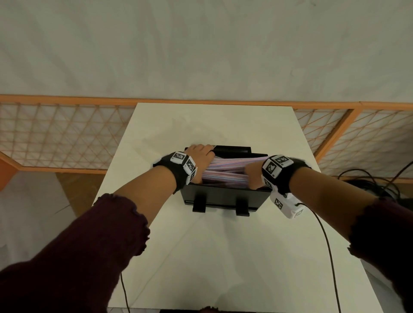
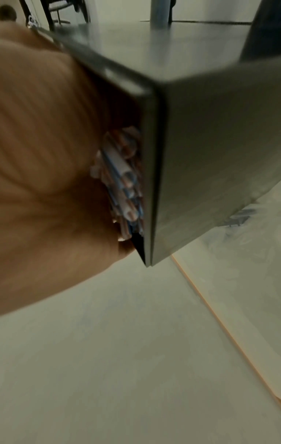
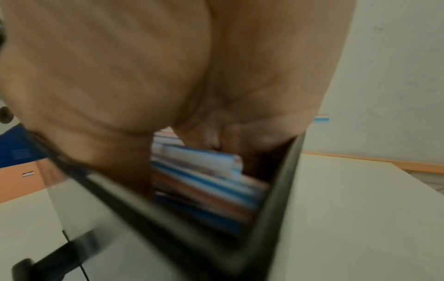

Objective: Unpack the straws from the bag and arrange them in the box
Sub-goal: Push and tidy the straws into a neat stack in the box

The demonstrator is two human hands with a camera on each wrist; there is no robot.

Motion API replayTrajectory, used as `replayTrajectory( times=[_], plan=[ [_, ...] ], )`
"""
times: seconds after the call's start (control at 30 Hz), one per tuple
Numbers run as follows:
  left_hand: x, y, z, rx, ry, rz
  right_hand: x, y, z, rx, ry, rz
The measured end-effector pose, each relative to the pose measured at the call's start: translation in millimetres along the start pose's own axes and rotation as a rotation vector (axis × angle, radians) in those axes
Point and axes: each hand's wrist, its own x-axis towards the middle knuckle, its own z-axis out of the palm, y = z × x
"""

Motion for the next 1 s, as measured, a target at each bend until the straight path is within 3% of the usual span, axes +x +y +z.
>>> replayTrajectory(
  times=[0.3,0.6,0.8,0.9,1.0],
  plan=[
    [-0.8,4.6,7.3,0.076,0.043,-0.038,-7.1,-4.7,-10.2,0.152,-0.116,0.071],
    [-0.5,4.6,7.9,0.079,0.039,-0.043,-14.1,-4.9,-10.7,0.481,-0.153,0.029],
    [-1.7,4.5,7.9,0.041,0.059,-0.047,-10.4,-4.9,-13.3,0.485,-0.171,0.028],
    [-1.3,5.6,8.0,0.052,0.054,-0.050,-13.3,-6.0,-16.0,0.477,-0.180,-0.004],
    [-1.7,5.9,8.2,0.048,0.056,-0.054,-15.6,-8.8,-20.5,0.494,-0.296,-0.139]
  ],
)
